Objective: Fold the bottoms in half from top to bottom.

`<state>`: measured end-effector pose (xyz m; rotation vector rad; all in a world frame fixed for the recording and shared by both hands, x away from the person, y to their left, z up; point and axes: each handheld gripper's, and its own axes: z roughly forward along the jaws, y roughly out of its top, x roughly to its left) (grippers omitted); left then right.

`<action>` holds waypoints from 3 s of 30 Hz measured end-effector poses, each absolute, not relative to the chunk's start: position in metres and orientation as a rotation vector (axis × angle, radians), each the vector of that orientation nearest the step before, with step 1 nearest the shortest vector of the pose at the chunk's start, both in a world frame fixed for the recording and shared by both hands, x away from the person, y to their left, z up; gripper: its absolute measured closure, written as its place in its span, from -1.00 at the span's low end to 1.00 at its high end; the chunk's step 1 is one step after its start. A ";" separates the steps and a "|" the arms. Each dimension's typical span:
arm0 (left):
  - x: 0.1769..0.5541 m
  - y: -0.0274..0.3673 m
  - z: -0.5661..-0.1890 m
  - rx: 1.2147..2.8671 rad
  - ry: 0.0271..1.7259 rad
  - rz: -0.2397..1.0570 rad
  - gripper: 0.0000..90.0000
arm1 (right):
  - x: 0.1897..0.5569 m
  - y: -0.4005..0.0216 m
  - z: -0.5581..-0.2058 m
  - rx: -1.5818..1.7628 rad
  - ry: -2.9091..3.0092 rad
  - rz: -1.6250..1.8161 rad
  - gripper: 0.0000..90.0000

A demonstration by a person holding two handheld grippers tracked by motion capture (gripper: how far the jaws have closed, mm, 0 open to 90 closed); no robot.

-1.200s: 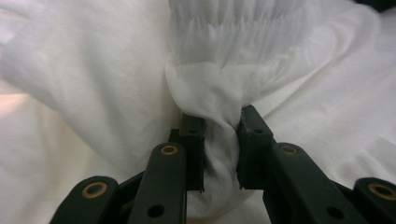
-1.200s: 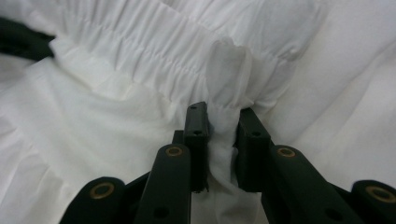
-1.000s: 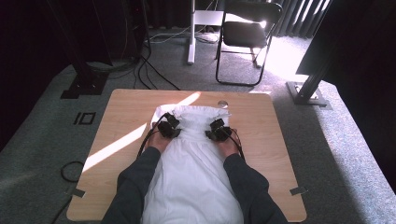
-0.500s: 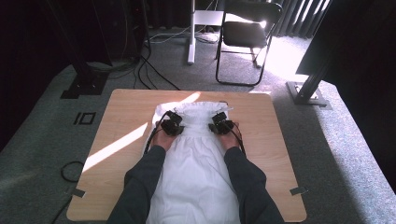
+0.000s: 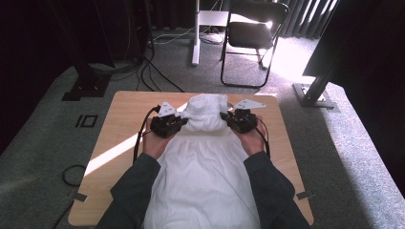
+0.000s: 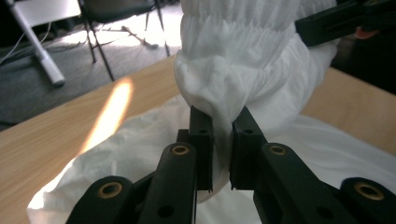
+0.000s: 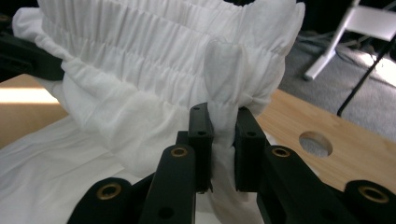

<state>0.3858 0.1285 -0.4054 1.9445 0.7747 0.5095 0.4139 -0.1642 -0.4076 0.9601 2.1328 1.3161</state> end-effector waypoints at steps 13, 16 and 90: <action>0.314 0.126 -0.514 2.210 0.865 0.211 0.80 | 0.330 -0.170 -0.499 0.985 2.444 1.186 0.77; 0.310 0.123 -0.536 2.273 0.877 0.183 0.79 | 0.326 -0.167 -0.520 1.017 2.501 1.139 0.77; 0.353 0.166 -0.495 2.016 0.985 0.271 0.61 | 0.351 -0.202 -0.497 1.033 2.344 1.358 0.43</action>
